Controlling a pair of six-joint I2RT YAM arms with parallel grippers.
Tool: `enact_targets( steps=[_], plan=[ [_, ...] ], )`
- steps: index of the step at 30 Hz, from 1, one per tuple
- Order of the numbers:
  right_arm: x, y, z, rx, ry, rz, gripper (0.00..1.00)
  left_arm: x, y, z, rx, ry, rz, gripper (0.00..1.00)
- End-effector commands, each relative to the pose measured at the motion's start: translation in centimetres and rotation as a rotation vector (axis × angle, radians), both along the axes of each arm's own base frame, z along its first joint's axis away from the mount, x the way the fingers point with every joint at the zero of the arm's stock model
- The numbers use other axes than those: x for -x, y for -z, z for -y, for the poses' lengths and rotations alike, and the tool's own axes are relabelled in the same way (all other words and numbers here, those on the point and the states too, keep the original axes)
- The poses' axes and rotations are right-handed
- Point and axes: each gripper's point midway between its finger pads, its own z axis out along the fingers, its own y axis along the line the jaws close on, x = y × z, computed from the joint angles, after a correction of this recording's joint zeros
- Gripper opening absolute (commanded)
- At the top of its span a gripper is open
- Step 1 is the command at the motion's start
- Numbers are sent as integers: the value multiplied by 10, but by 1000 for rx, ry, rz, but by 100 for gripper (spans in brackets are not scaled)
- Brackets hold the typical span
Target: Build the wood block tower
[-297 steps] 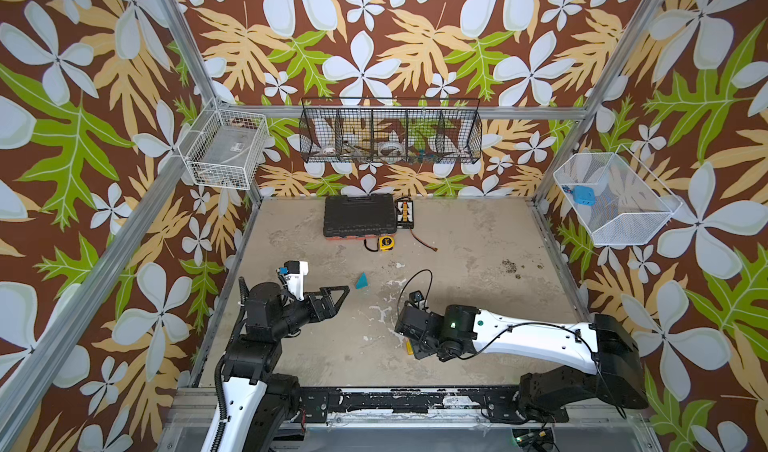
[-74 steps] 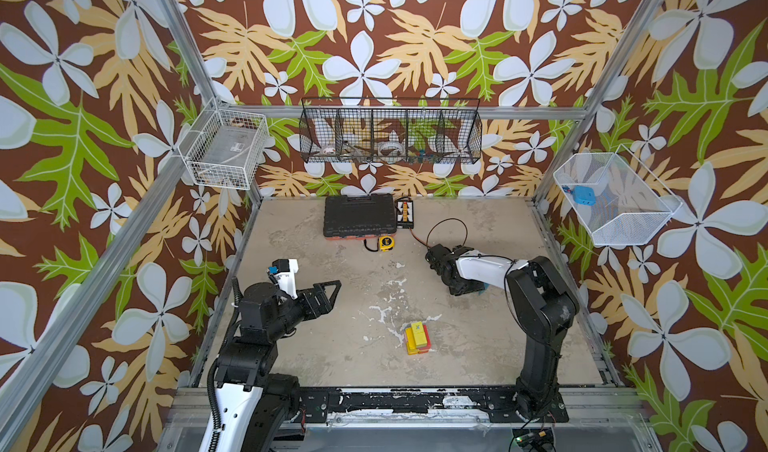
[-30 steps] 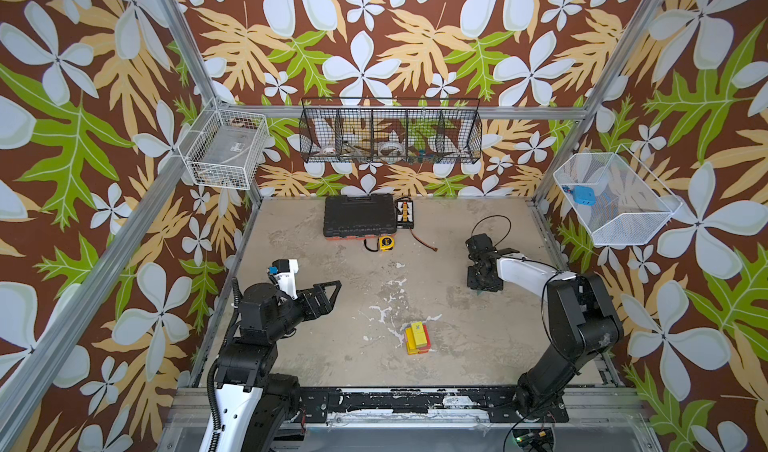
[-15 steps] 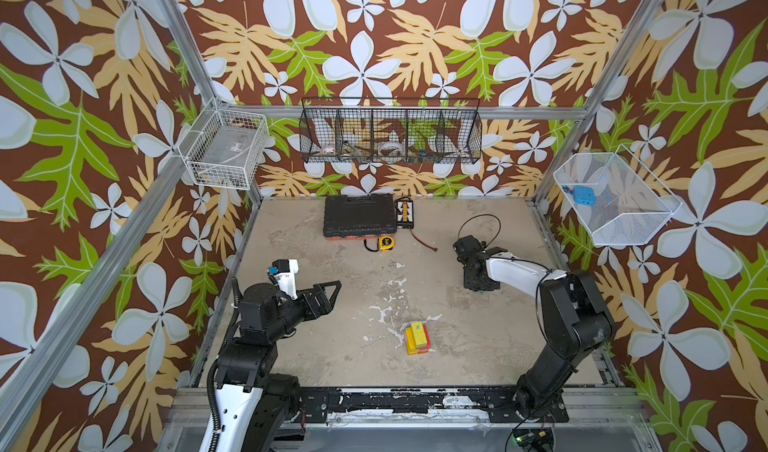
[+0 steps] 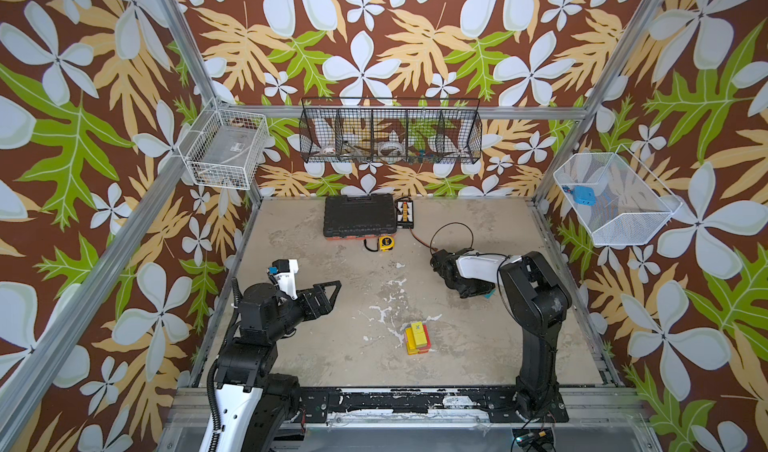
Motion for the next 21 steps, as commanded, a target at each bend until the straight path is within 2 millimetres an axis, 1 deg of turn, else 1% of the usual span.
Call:
enact_targets(
  steps=[1, 3, 8, 11, 17, 21],
  plan=[
    [3, 7, -10, -71, -9, -20, 25, 0, -2, 1, -2, 8, 15, 100],
    [3, 10, -13, -96, -16, -24, 28, 0, -2, 1, -2, 7, 16, 100],
    [2, 13, -25, -137, -39, -30, 31, -1, -2, 1, -1, 6, 13, 100],
    [2, 15, -30, -145, -49, -36, 37, -1, -2, 1, -1, 7, 12, 100],
    [2, 16, -33, -162, -56, -37, 47, 0, -1, 1, -2, 9, 12, 100],
    [1, 16, -39, -190, -69, -32, 47, -1, -1, 1, -1, 8, 11, 100]
  ],
)
